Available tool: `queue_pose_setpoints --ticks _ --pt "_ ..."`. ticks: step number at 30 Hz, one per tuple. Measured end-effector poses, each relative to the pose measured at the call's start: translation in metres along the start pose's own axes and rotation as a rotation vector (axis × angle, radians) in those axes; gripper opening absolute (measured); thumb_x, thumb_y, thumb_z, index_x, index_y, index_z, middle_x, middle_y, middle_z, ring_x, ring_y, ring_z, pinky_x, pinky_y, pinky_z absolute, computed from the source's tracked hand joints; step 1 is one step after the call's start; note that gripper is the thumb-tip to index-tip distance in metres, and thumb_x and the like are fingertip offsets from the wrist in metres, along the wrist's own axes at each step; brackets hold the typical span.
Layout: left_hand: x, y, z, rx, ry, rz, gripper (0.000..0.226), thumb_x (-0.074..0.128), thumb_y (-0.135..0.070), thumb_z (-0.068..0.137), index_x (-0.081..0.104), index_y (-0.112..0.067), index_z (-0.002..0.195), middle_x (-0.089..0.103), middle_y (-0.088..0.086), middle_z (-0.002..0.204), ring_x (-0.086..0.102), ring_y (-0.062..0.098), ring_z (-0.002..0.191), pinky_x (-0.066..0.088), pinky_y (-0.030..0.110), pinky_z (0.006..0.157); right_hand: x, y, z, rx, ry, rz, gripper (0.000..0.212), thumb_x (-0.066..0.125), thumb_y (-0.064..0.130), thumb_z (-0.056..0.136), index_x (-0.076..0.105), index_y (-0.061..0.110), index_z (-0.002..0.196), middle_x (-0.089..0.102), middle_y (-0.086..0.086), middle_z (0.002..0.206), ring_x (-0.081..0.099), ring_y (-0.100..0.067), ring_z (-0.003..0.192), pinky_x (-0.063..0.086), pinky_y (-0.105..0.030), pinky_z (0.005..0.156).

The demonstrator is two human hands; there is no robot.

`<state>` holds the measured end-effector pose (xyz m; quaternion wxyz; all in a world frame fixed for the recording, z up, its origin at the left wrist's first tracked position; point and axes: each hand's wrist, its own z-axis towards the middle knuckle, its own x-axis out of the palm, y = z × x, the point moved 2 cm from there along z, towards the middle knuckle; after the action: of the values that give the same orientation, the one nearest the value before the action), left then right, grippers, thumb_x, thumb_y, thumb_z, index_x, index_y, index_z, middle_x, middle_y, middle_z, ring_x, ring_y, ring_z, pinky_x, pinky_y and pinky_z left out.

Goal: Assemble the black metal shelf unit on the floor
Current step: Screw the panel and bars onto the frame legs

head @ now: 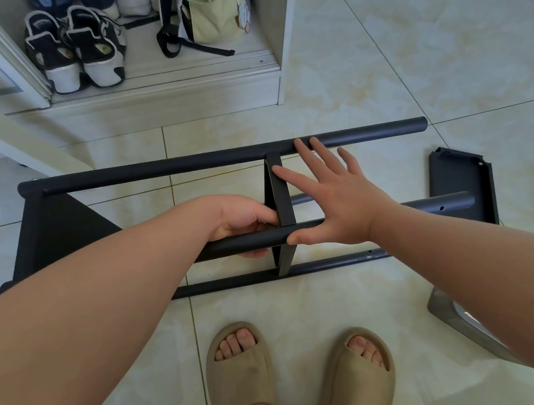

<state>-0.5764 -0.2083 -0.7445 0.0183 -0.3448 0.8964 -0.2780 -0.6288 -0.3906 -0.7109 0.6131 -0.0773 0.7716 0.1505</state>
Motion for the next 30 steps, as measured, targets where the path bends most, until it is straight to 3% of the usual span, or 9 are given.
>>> queue_pose_setpoints --ticks 6,11,18,23,30 --pt "-0.003 0.0011 0.0001 0.048 0.058 -0.031 0.016 0.055 -0.009 0.095 0.068 -0.016 0.09 0.068 0.004 0.082 0.06 0.016 0.074 0.05 0.032 0.08 -0.0004 0.0006 -0.0001 0.001 0.006 0.0 0.109 0.025 0.098 0.065 -0.004 0.047 0.158 -0.02 -0.003 0.168 -0.023 -0.025 0.154 -0.003 -0.057 0.124" --pt "-0.0059 0.0021 0.0013 0.075 0.061 -0.066 0.019 0.055 -0.007 0.094 0.07 -0.018 0.088 0.071 0.006 0.089 0.063 0.02 0.083 0.049 0.04 0.091 -0.0007 0.0007 -0.0001 0.004 0.012 -0.004 0.109 0.024 0.098 0.065 -0.005 0.048 0.158 -0.021 -0.003 0.168 -0.023 -0.025 0.153 -0.004 -0.057 0.124" --pt "-0.0001 0.0007 0.0008 -0.03 -0.032 0.02 0.014 0.057 -0.021 0.097 0.068 -0.014 0.102 0.068 0.001 0.074 0.062 0.014 0.07 0.057 0.037 0.082 -0.0001 0.0001 -0.0001 -0.004 0.0 0.005 0.109 0.025 0.098 0.066 -0.002 0.046 0.159 -0.019 -0.003 0.169 -0.023 -0.025 0.154 -0.003 -0.058 0.124" --pt "-0.0003 0.0001 -0.0017 0.01 0.019 -0.014 0.014 0.055 -0.017 0.098 0.067 -0.015 0.105 0.069 0.002 0.087 0.062 0.015 0.084 0.054 0.035 0.086 0.0003 -0.0004 -0.0001 -0.004 -0.004 0.01 0.109 0.026 0.098 0.066 -0.002 0.047 0.158 -0.019 -0.003 0.169 -0.023 -0.025 0.154 -0.003 -0.057 0.124" --pt "-0.0019 0.0006 -0.0011 0.064 0.053 -0.051 0.014 0.055 -0.007 0.095 0.066 -0.015 0.092 0.07 0.004 0.085 0.062 0.018 0.082 0.051 0.036 0.086 -0.0004 0.0002 -0.0003 0.001 0.001 0.011 0.109 0.026 0.097 0.066 -0.002 0.047 0.158 -0.02 -0.003 0.168 -0.023 -0.025 0.154 -0.003 -0.057 0.124"
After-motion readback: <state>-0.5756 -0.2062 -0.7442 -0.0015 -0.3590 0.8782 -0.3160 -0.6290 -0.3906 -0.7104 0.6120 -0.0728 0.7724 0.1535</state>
